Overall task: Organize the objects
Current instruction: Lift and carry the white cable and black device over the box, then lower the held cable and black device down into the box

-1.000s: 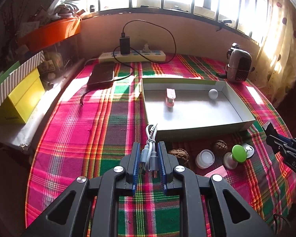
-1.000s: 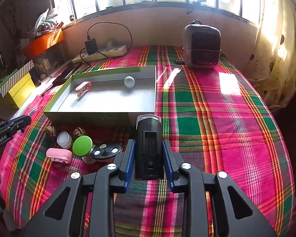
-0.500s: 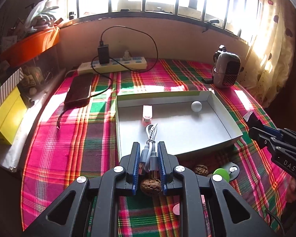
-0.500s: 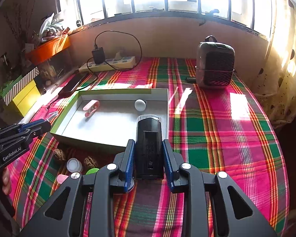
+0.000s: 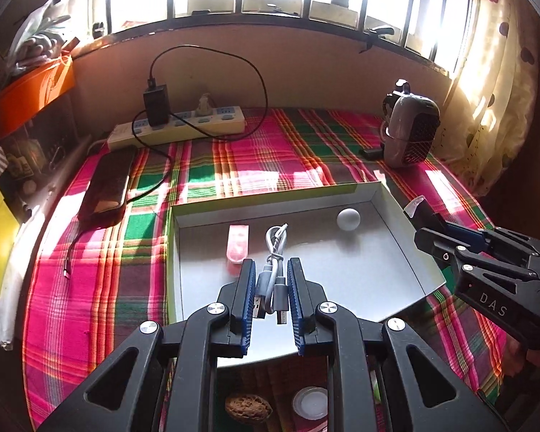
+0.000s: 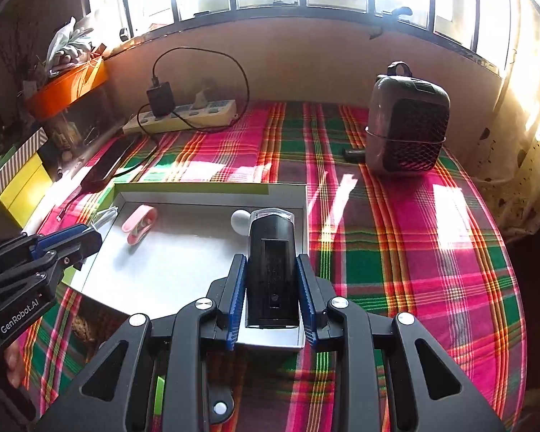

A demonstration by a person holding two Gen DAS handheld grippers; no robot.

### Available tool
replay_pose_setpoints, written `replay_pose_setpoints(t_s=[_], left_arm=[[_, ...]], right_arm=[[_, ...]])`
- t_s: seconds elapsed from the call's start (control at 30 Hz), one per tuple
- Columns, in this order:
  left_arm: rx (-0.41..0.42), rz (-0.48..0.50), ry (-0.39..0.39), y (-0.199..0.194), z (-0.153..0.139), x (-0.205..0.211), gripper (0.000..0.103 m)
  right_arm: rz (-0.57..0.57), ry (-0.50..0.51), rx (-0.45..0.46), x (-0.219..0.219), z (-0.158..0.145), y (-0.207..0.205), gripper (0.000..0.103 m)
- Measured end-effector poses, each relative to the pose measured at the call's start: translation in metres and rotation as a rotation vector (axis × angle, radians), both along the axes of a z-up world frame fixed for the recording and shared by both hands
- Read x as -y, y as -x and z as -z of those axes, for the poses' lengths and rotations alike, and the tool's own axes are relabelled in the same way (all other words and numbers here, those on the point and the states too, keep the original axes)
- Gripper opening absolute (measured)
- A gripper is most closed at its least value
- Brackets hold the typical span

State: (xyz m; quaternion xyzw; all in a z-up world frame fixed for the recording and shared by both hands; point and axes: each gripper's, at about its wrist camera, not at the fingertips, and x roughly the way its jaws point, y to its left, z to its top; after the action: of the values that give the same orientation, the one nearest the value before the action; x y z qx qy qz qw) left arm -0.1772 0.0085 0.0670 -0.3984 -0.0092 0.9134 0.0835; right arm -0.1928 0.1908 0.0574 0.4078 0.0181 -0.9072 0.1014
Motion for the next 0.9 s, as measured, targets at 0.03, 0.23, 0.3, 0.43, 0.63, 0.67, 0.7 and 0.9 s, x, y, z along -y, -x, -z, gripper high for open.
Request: replay_pose_setpoints(t_s=[0.03, 0.23, 0.3, 0.43, 0.63, 0.67, 0.7, 0.9], left_arm=[[0.008, -0.004, -0.002, 0.004, 0.001, -0.001, 0.016], [0.032, -0.010, -0.005, 0.027, 0.010, -0.006, 0.016], [0.034, -0.004, 0.013, 0.033, 0.014, -0.010, 0.016], [0.051, -0.002, 0.010, 0.042, 0.021, -0.014, 0.016], [0.068, -0.007, 0.017, 0.053, 0.029, -0.016, 0.016], [0.071, -0.008, 0.019, 0.054, 0.030, -0.016, 0.016], [0.072, -0.009, 0.019, 0.055, 0.031, -0.016, 0.016], [0.086, -0.012, 0.031, 0.062, 0.038, -0.017, 0.016]], right_arm=[[0.003, 0.000, 0.005, 0.001, 0.002, 0.005, 0.029], [0.008, -0.042, 0.028, 0.008, 0.016, 0.024, 0.029], [0.007, -0.054, 0.030, 0.010, 0.020, 0.028, 0.029], [0.004, -0.044, 0.042, 0.011, 0.025, 0.037, 0.029], [-0.001, -0.050, 0.055, 0.013, 0.030, 0.046, 0.029], [-0.003, -0.050, 0.058, 0.014, 0.032, 0.048, 0.029], [-0.005, -0.050, 0.059, 0.015, 0.033, 0.049, 0.029], [-0.016, -0.053, 0.066, 0.021, 0.036, 0.054, 0.029]])
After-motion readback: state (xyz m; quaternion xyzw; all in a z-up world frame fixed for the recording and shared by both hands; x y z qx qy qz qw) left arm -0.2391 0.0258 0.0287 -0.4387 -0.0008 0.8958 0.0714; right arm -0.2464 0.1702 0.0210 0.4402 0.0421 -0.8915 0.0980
